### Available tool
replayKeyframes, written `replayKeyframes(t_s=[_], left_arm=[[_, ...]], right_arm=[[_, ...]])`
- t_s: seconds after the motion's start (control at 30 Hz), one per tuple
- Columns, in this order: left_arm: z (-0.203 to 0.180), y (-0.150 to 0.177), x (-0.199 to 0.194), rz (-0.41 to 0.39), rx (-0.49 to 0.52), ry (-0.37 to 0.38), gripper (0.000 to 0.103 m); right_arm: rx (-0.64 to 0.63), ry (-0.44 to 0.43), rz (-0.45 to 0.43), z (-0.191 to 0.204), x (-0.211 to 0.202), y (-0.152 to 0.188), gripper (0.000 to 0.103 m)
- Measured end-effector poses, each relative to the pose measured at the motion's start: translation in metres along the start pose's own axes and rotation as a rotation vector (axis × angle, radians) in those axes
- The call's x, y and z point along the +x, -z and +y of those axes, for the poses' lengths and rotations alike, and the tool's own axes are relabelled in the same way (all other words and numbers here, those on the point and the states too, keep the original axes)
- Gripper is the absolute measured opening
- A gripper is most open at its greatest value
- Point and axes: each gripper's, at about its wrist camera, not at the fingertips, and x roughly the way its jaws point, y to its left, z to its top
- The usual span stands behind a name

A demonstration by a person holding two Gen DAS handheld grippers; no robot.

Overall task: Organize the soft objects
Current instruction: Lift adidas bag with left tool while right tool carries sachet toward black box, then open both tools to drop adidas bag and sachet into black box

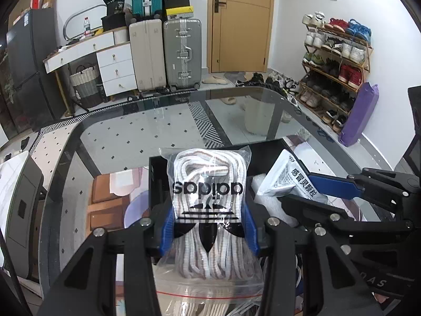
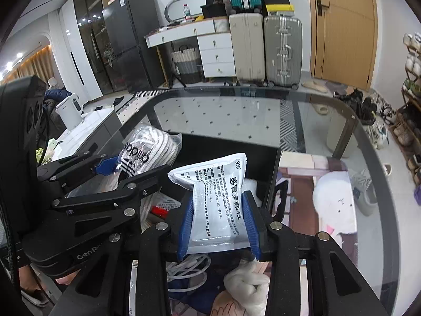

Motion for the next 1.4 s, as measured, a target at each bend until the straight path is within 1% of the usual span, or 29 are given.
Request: replayKeyframes(t_s=[0.17,0.3,0.37,0.43,0.53,0.63,0.73,0.8,0.9,1.07,1.2,1.27,1.3,1.33,1.4], left_arm=[[0.001,0.002,0.001,0.010,-0.019,0.012,0.043],[0.006,-0.009,-0.003,-0.012,-0.074,0.071,0.043],[0.004,-0.013,-0.001,-0.025,-0.055,0.060,0.043],[0.005,-0.014,0.004,-0.026,-0.062,0.052,0.043],[0.007,-0.015,0.013,-0.018,-0.087,0.074,0.043],[0.003,-0.014,0.019,0.015,-0.073,0.073,0.043],[0.004,-0.009,0.025,0.044,-0.091,0.080,0.043],[0.005,-0.004,0.030,0.076,-0.099,0.083,0.043],[0.001,0.003,0.031,0.087,-0.085,0.075,0.044],[-0.002,0.008,0.025,0.114,-0.092,0.081,0.044],[-0.008,0.014,0.015,0.112,-0.062,0.052,0.044],[-0.008,0.015,0.011,0.118,-0.050,0.042,0.051],[-0.008,0.014,0.009,0.114,-0.048,0.043,0.061],[-0.006,0.014,0.005,0.101,-0.053,0.047,0.066],[0.001,0.014,0.000,0.094,-0.078,0.061,0.069]], right_arm=[[0.016,-0.005,0.003,-0.002,0.001,0.001,0.036],[0.086,-0.044,-0.017,-0.015,-0.002,-0.003,0.036],[0.096,-0.048,-0.013,-0.018,-0.001,-0.004,0.036],[0.100,-0.055,-0.014,-0.019,0.001,-0.005,0.036],[0.138,-0.080,-0.025,-0.025,0.002,-0.008,0.036],[0.173,-0.114,-0.029,-0.029,0.004,-0.009,0.036],[0.155,-0.112,-0.016,-0.026,0.007,-0.009,0.036],[0.151,-0.113,-0.010,-0.025,0.008,-0.007,0.036],[0.157,-0.121,-0.009,-0.028,0.008,-0.005,0.036],[0.151,-0.118,0.006,-0.028,0.008,-0.003,0.036],[0.154,-0.138,0.027,-0.025,0.008,-0.002,0.037],[0.168,-0.145,0.024,-0.024,0.006,-0.001,0.043],[0.172,-0.148,0.024,-0.024,0.006,-0.001,0.043],[0.176,-0.149,0.023,-0.024,0.006,-0.001,0.043],[0.185,-0.153,0.029,-0.025,0.007,0.000,0.043]])
